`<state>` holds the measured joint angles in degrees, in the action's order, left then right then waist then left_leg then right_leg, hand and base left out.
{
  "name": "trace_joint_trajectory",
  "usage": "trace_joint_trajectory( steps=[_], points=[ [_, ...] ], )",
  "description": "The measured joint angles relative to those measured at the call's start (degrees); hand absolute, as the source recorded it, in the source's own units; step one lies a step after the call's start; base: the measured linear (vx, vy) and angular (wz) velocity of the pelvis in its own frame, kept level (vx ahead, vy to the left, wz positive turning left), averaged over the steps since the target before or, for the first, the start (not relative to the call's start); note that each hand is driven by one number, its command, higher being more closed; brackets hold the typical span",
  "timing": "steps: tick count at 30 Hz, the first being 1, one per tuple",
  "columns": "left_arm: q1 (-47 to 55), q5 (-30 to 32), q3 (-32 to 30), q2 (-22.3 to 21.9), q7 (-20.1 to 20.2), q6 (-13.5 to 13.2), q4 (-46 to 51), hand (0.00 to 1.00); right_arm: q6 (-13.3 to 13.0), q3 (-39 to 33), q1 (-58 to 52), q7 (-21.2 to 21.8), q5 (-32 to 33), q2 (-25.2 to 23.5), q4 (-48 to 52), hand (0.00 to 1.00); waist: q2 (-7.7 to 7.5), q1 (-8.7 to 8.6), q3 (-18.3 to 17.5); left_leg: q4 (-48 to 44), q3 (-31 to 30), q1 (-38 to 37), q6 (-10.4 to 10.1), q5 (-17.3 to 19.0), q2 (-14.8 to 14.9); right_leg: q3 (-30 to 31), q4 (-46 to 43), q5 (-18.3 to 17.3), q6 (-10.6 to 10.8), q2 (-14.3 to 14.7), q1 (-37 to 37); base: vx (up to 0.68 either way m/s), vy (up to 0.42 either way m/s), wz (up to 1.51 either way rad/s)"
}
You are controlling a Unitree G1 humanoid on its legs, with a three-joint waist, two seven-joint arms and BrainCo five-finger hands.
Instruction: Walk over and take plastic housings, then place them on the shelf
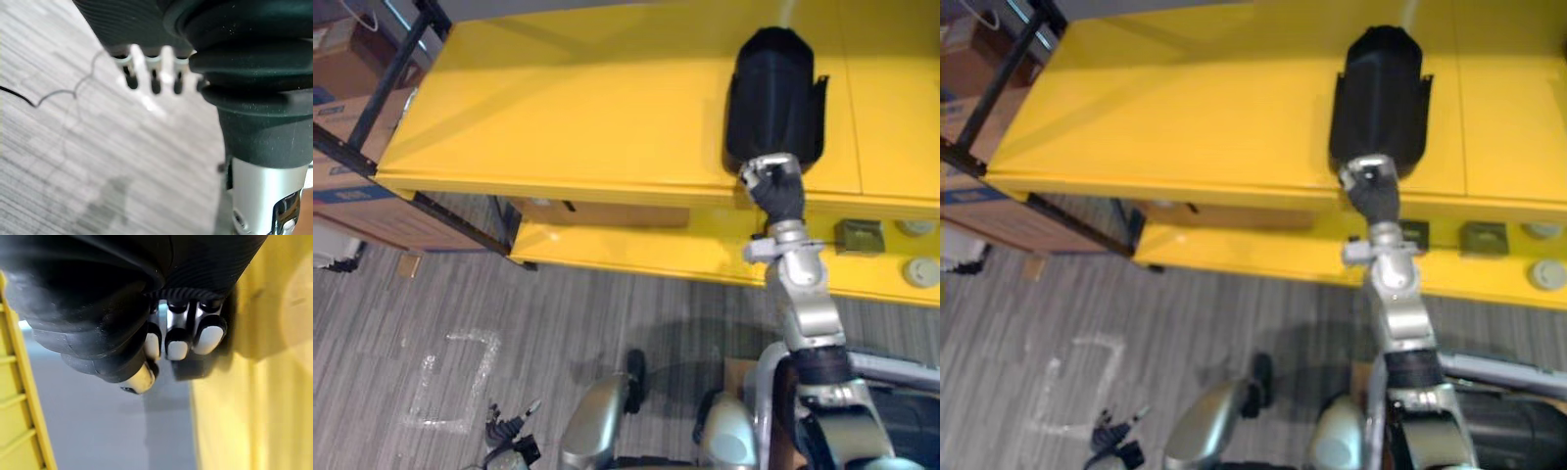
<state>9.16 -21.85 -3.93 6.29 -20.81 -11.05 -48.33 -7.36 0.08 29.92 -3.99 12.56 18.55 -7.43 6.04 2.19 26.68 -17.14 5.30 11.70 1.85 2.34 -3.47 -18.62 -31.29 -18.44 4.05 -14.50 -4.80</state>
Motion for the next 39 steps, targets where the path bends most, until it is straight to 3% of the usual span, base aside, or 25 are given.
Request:
trace_joint_trajectory(
  steps=[19,31,36,39],
  points=[
    [0.0,0.0,0.1,0.0,1.2,0.3,0.2,0.0,1.0,-1.7,10.4,-2.5,0.2,4.8,-10.1,1.0,1.88,0.81,-0.3,2.6,-0.2,-1.7,-0.1,-1.4,-0.2,-0.3,1.1,0.3,0.2,0.1,1.1,0.0,0.0,0.0],
    [0.0,-0.1,0.1,-0.1,1.2,0.1,0.2,0.0,-0.3,-1.6,14.1,-2.4,0.1,6.3,-13.4,1.0,2.71,1.34,-0.2,2.8,-0.4,-1.6,-0.1,-1.5,-0.1,-0.5,1.6,0.4,0.0,0.3,1.1,0.0,-0.001,0.0],
    [0.0,-0.1,0.1,-0.3,1.3,0.0,0.6,0.0,-0.5,-1.6,6.1,-2.2,0.0,4.8,3.3,1.0,2.52,0.91,-0.3,4.7,0.0,-4.5,-0.2,-1.5,0.6,-0.8,5.5,2.0,0.0,1.8,4.7,0.04,-0.001,-0.06],
    [0.2,-0.2,0.1,-0.4,1.2,0.0,0.5,0.0,-0.7,-0.8,-2.8,-1.6,0.0,1.3,15.3,1.0,1.26,-0.1,-2.3,7.2,0.6,-5.1,-0.4,-1.6,1.1,-0.5,9.1,3.4,0.1,2.7,5.4,0.06,0.019,-0.14]
  ],
)
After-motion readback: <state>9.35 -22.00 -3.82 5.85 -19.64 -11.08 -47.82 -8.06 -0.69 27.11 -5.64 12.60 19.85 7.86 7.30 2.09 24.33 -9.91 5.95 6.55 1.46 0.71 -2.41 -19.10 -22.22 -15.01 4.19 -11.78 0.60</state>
